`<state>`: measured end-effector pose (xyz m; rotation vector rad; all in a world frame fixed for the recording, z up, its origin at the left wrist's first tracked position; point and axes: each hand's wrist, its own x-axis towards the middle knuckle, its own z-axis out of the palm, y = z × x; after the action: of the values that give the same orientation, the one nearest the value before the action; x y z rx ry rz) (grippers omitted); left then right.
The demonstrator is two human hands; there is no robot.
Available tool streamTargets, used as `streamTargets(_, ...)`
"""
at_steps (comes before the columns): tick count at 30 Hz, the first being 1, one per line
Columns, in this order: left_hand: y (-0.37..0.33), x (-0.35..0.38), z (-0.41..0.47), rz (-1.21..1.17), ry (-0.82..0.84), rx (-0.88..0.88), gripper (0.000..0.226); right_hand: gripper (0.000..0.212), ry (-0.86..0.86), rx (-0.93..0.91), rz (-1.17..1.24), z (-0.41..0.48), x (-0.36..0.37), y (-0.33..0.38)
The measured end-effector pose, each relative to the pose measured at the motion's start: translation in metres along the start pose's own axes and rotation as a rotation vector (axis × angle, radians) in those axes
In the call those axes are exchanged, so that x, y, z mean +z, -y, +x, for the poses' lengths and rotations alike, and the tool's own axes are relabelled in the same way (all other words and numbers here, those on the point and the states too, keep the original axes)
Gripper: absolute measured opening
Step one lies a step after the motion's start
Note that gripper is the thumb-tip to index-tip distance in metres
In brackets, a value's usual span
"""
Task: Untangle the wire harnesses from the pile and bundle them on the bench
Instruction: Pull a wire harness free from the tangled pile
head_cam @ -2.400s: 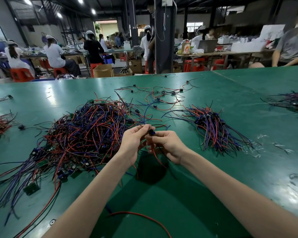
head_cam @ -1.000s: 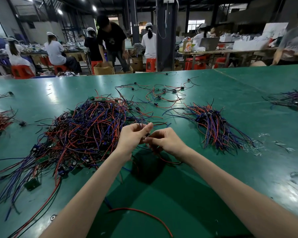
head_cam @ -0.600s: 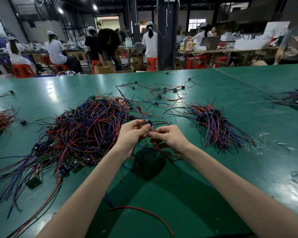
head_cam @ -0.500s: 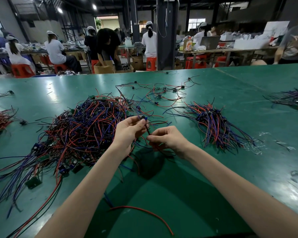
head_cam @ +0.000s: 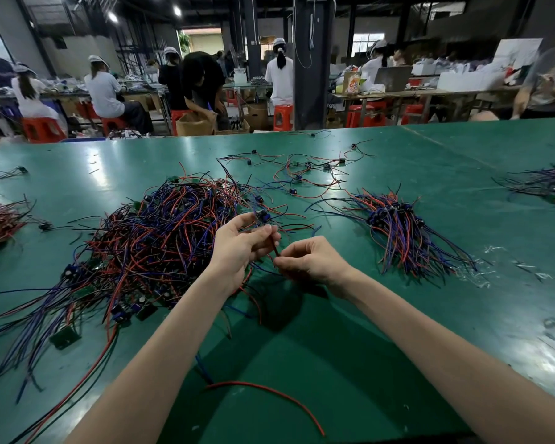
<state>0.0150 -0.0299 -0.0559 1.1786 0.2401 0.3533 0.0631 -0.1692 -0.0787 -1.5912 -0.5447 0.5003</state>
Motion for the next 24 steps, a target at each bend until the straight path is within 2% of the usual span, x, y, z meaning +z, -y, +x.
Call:
streamTargets(6,-0.012,-0.011,0.007,-0.120,-0.088,0.061,0.034,0.010,0.057,0.030,-0.063,-0.001,-0.004,0.002)
streamTargets(13,-0.007,-0.011,0.010,-0.084,-0.129,0.114,0.035,0.013,0.022,0.015,-0.140,-0.001,-0.011,0.007)
streamTargets(17,-0.004,-0.010,0.010,0.029,-0.125,0.151,0.025,0.007,0.028,0.064,-0.291,0.001,-0.015,0.008)
streamTargets(19,-0.003,-0.010,0.010,0.052,-0.131,0.163,0.024,0.012,0.024,0.084,-0.351,0.003,-0.019,0.009)
streamTargets(24,0.002,-0.008,0.011,0.069,-0.135,0.182,0.021,0.004,0.007,0.053,-0.436,0.003,-0.023,0.006)
